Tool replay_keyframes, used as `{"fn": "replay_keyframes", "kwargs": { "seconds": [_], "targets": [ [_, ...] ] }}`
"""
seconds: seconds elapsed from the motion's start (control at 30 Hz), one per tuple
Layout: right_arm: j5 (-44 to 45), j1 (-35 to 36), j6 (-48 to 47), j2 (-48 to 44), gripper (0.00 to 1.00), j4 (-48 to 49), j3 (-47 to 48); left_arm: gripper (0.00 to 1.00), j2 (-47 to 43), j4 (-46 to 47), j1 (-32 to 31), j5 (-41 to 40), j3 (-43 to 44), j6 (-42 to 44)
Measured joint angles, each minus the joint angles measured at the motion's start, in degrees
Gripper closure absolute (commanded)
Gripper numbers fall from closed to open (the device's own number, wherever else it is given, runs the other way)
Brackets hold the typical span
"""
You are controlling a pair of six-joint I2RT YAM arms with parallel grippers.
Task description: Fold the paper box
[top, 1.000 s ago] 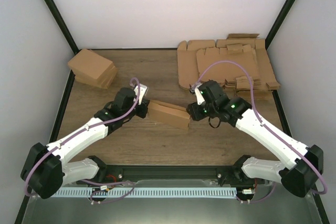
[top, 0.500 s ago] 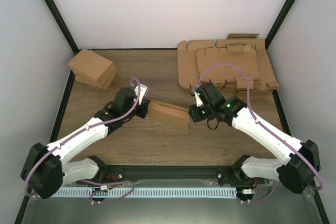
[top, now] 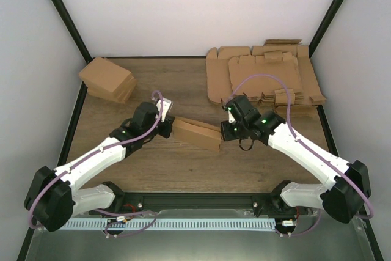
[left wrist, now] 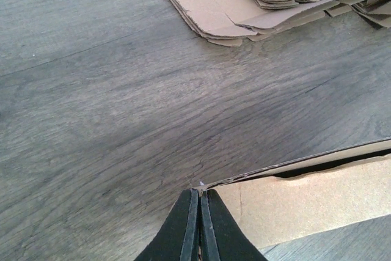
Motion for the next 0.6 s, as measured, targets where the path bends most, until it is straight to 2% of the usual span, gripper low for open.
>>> {"fn": "replay_keyframes", "kwargs": {
  "seconds": [0.3, 0.6],
  "targets": [
    [4.48, 0.0, 12.09, 3.32, 0.93, -3.13, 3.48, 0.96, -1.95, -0.13, -1.84, -1.2, -1.07, -3.8],
    [5.29, 0.0, 21.92, 2.16, 0.99, 1.31, 0.98, 0.96, -2.19, -0.31, -4.15, -5.9, -1.22, -10.27]
  ]
}}
